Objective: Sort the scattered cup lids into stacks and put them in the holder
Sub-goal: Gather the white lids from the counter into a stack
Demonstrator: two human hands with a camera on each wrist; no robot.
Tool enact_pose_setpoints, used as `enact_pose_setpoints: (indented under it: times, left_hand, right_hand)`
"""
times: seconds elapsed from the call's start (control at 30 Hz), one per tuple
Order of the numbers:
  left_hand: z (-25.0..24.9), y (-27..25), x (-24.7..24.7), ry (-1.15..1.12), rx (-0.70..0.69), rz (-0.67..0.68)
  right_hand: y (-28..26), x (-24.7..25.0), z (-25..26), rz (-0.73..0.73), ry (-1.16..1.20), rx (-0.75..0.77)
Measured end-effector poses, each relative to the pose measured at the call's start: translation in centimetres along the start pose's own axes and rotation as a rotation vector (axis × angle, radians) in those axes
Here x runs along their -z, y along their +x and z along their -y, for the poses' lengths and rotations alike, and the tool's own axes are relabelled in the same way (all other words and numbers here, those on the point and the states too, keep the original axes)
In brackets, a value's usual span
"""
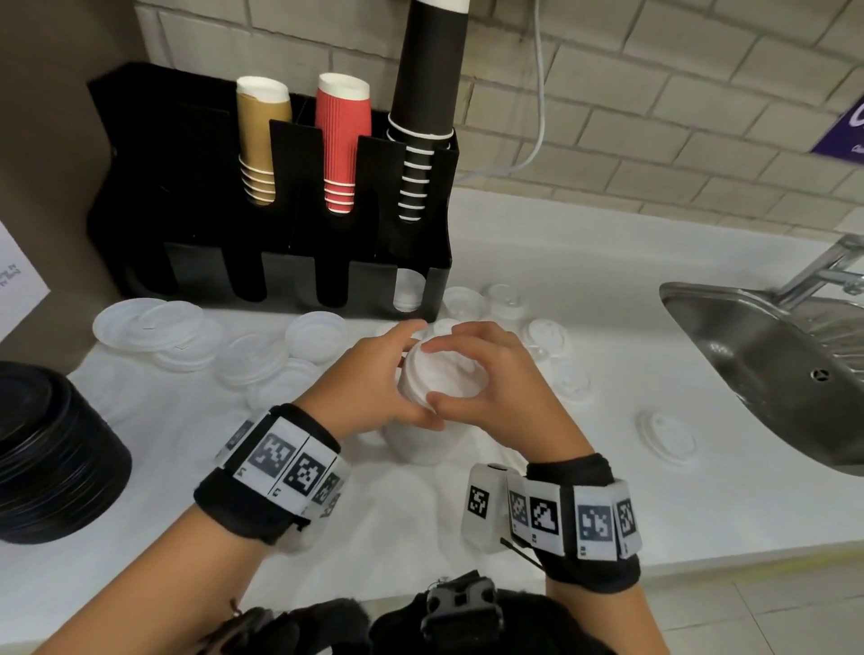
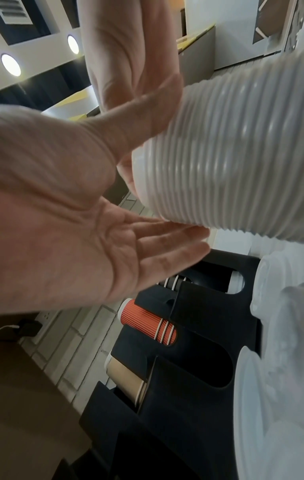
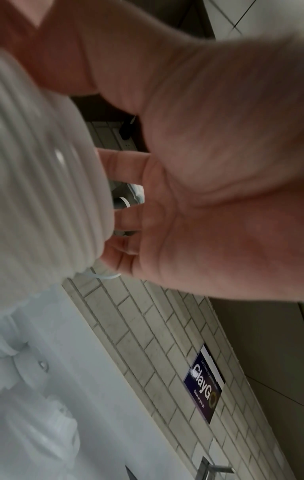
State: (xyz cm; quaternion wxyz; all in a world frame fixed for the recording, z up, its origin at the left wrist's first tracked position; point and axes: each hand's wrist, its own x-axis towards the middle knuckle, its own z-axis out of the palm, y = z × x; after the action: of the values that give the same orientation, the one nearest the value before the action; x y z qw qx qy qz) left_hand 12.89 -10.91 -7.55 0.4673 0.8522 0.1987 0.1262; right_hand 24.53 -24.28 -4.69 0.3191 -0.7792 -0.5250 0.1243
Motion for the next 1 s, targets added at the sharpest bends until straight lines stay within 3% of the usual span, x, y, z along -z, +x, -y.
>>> enact_pose_setpoints:
  times: [0.23,0.33,0.43,0.57,0.73,1.0]
  left_hand:
    - [-0.8,-0.6,1.4,-0.170,-0.008,0.166]
    - [-1.6,-0.6,1.0,-0.305,0.136,0.104]
    - [-2.0,-0.4,0.0,-0.294,0.214,0.045]
    - [-1.8,-0.2,-0.9,-0.310,0.355,-0.003]
    - [-1.9,-0.7,-2.0,-0.417,0.611,0.052]
    - [-1.8,-1.0,-2.8,-0.504,0.673,0.086]
  right_hand:
    - [-1.0,-0.1,-0.7,-0.072,0.090,-0.012]
    - [-1.7,-0.3,-1.1,-0.096,0.082,-0.020]
    - [-2.0,-0.3,-1.5,-0.120,0.152,-0.022]
    - [-2.1,-1.4,-1.7,-0.145,0.266,-0.254]
    - [-2.5,-3.4,-0.9,-0.031,0.571,-0.560]
    - [-2.1,-3.1,-1.1,0.027,0.743,-0.703]
